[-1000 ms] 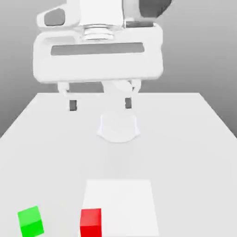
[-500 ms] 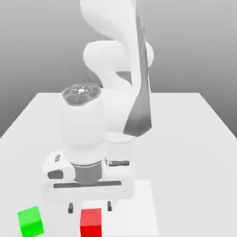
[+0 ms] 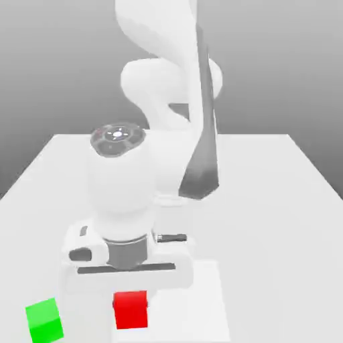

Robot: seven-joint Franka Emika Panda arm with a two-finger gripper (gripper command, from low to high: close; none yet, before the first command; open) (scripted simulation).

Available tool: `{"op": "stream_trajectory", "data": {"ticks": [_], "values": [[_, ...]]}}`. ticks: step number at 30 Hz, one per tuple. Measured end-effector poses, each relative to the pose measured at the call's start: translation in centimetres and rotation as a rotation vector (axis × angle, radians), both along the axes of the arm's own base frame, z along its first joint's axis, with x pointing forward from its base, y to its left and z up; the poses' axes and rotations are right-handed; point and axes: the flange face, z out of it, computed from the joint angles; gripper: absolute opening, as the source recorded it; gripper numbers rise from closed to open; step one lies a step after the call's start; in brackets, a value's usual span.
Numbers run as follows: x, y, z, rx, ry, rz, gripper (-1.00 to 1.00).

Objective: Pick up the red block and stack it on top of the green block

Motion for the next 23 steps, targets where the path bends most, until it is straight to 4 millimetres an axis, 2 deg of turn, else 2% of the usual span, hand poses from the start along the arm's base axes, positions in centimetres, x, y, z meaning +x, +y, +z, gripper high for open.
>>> {"op": "stream_trajectory", "data": {"ticks": [7,8,10,12,13,19,21,23], "values": [[-1.2,-10.5,2.7,0.001,0.000,-0.490,-1.00],[-1.4,-11.6,2.5,0.001,-0.001,-0.543,-1.00],[-1.5,-12.5,0.6,0.001,-0.001,-0.581,-1.00],[-1.6,-12.7,-2.2,0.000,-0.001,-0.592,-1.00],[-1.6,-12.7,-3.0,0.000,0.000,-0.593,1.00],[-1.7,-12.8,-3.4,0.000,0.000,-0.594,1.00],[-1.6,-12.8,-1.8,0.000,-0.001,-0.594,1.00],[-1.6,-12.8,0.9,0.000,0.000,-0.594,1.00]]}}
